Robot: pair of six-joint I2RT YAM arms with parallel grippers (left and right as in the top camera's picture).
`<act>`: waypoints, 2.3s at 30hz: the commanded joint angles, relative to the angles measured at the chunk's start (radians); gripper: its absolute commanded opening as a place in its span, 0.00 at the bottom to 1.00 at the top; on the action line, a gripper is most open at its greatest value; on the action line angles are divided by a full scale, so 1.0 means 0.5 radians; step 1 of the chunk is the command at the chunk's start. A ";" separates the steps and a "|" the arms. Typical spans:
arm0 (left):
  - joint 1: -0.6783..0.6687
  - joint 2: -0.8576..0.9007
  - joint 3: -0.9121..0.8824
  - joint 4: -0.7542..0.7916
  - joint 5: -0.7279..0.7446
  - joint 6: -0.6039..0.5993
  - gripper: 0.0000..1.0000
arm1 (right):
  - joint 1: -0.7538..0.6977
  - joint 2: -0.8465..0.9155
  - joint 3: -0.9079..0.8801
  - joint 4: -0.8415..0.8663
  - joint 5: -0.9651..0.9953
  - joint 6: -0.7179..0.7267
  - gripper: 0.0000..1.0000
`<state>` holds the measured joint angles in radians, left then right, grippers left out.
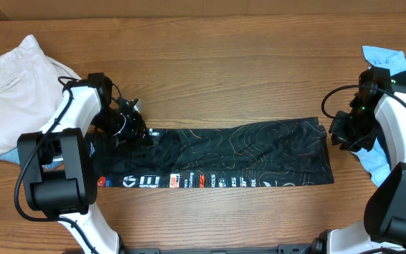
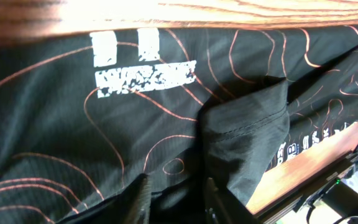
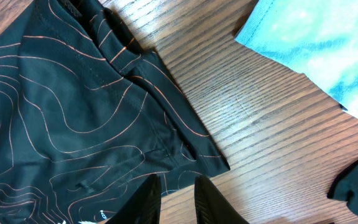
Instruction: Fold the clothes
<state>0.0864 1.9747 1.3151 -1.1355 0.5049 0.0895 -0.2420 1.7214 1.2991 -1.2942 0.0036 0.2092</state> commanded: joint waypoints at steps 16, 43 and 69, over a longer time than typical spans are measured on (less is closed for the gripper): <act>-0.259 -0.283 0.042 0.076 0.060 0.056 0.46 | -0.008 -0.050 -0.008 0.002 -0.011 0.008 0.22; -0.581 -0.027 0.267 0.077 0.201 0.433 0.04 | -0.008 -0.050 -0.008 -0.006 -0.010 0.008 0.22; -0.772 -0.025 0.397 0.011 0.104 0.658 0.49 | -0.009 -0.050 -0.008 0.000 -0.010 0.007 0.22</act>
<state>-0.2848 1.9556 1.5078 -1.1297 0.6071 0.4404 -0.2420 1.7214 1.2987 -1.2957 0.0036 0.2096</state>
